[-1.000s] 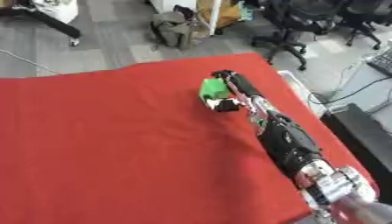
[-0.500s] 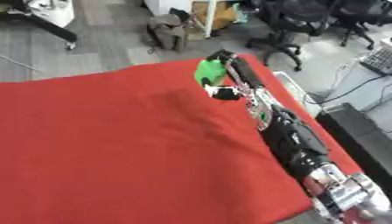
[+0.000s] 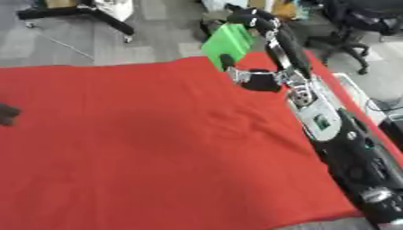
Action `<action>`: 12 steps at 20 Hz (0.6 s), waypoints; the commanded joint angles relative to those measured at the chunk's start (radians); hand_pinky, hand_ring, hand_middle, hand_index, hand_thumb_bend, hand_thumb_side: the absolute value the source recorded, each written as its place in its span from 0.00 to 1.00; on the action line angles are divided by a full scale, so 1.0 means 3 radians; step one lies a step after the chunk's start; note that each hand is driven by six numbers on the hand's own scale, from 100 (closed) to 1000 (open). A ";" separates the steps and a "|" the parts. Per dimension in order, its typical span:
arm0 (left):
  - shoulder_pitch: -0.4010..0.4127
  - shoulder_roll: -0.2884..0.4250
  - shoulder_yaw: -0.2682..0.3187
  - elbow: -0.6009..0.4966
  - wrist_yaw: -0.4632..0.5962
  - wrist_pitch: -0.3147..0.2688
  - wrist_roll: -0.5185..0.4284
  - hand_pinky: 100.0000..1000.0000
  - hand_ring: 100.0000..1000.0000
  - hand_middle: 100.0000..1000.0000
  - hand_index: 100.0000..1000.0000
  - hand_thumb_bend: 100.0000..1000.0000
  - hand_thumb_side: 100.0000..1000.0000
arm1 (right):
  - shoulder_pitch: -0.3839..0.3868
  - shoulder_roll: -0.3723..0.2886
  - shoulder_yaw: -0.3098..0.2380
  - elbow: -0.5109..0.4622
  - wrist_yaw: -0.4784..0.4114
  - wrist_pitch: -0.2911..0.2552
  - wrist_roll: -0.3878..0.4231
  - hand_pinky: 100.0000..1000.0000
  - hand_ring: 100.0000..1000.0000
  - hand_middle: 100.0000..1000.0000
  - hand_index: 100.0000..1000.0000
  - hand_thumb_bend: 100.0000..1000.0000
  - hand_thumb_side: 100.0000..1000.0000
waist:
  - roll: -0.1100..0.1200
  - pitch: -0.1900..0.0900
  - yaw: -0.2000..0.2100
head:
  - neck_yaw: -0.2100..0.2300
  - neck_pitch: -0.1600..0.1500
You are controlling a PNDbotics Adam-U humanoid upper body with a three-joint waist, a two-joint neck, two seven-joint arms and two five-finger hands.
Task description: Pick up the objects with one hand, pass them to the other hand, and then place them into the box on the other side of the table.
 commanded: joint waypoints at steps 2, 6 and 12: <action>-0.0130 0.0035 -0.0187 -0.0051 0.0132 0.0125 -0.0223 0.94 0.74 0.62 0.55 0.36 0.73 | -0.0007 0.0225 0.0170 -0.0609 -0.0316 -0.0023 0.0260 0.76 0.49 0.58 0.79 0.00 0.14 | 0.0015 -0.0098 -0.0019 | 0.0226 0.0080; -0.0237 0.0008 -0.0402 -0.0051 0.0348 0.0138 -0.0558 0.95 0.75 0.63 0.57 0.39 0.79 | -0.0053 0.0299 0.0313 -0.0759 -0.0520 -0.0183 0.0468 0.76 0.50 0.59 0.80 0.00 0.15 | 0.0018 -0.0103 -0.0032 | 0.0314 0.0082; -0.0362 0.0050 -0.0702 -0.0051 0.0979 0.0104 -0.0904 0.96 0.76 0.65 0.58 0.45 0.90 | -0.0138 0.0318 0.0443 -0.0769 -0.0722 -0.0458 0.0690 0.75 0.50 0.61 0.81 0.00 0.15 | 0.0026 -0.0071 -0.0049 | 0.0365 0.0100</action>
